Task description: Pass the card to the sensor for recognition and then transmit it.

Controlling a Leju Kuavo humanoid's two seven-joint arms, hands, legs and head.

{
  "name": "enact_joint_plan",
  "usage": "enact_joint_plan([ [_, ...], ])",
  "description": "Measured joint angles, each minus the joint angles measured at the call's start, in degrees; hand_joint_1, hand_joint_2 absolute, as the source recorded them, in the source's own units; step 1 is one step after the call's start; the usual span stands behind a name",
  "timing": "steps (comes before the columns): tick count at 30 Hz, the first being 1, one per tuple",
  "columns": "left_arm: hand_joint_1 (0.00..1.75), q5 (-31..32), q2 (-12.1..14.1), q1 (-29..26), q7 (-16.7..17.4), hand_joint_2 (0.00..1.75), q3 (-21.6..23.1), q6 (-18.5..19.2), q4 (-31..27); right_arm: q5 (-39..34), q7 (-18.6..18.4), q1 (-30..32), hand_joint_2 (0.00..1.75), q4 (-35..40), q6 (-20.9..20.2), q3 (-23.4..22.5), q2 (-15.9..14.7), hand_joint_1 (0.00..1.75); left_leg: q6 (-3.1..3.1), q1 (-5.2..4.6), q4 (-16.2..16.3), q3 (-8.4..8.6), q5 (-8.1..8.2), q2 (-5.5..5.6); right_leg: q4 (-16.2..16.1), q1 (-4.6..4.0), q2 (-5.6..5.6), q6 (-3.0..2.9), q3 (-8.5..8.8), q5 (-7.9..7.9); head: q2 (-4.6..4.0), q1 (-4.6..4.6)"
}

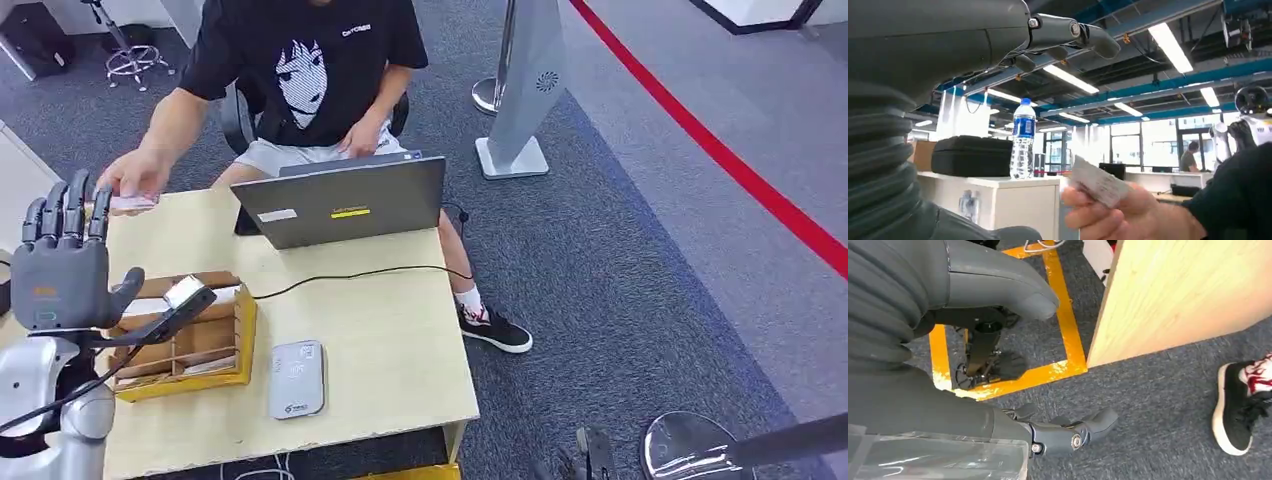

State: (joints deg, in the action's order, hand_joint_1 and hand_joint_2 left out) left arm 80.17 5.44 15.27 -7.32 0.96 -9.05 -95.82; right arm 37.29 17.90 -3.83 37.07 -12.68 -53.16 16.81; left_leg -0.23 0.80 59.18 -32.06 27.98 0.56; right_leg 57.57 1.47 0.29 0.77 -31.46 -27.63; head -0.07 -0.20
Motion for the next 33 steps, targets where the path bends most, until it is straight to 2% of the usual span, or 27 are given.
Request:
enact_joint_plan([
  [5,0.00,5.18,2.62,2.17,4.92,1.75,-0.15,2.45,4.11,0.00,0.17,-0.14,1.75,-0.85,-0.09,0.17,-0.22,0.00,0.02,0.00,0.00,-0.08,0.01,0.00,-0.02,0.00,-0.01,0.03,-0.11,0.02,0.00,0.00],
  [8,0.00,6.27,4.04,4.51,5.97,1.75,-1.37,2.56,7.45,-0.02,0.17,-0.19,1.75,-1.49,-0.09,0.22,-0.44,0.00,0.00,0.02,0.00,-0.08,-0.03,0.00,0.00,-0.01,-0.01,0.02,-0.11,0.04,0.00,0.00],
  [13,0.00,8.17,4.30,6.03,7.30,1.75,-3.71,5.04,9.35,-0.02,0.13,-0.20,1.75,-2.01,0.00,0.48,-0.66,0.00,-0.01,0.03,0.00,-0.10,-0.05,0.00,0.01,-0.02,0.00,0.02,-0.12,0.05,0.00,0.00],
  [20,0.00,8.94,4.30,6.35,7.43,1.75,-5.40,5.44,9.66,-0.02,-0.13,-0.30,1.75,-2.16,-0.09,0.68,-0.79,0.00,-0.01,0.01,0.00,-0.13,-0.05,0.00,0.00,-0.01,-0.01,0.02,-0.13,0.05,0.00,0.00],
  [33,0.00,8.96,4.30,6.46,7.43,1.75,-5.75,5.44,9.75,-0.02,-0.13,-0.48,1.75,-2.16,-0.09,0.77,-0.83,0.00,-0.01,0.02,0.00,-0.13,-0.05,0.01,0.00,-0.02,-0.01,0.02,-0.15,0.05,0.00,0.00],
])
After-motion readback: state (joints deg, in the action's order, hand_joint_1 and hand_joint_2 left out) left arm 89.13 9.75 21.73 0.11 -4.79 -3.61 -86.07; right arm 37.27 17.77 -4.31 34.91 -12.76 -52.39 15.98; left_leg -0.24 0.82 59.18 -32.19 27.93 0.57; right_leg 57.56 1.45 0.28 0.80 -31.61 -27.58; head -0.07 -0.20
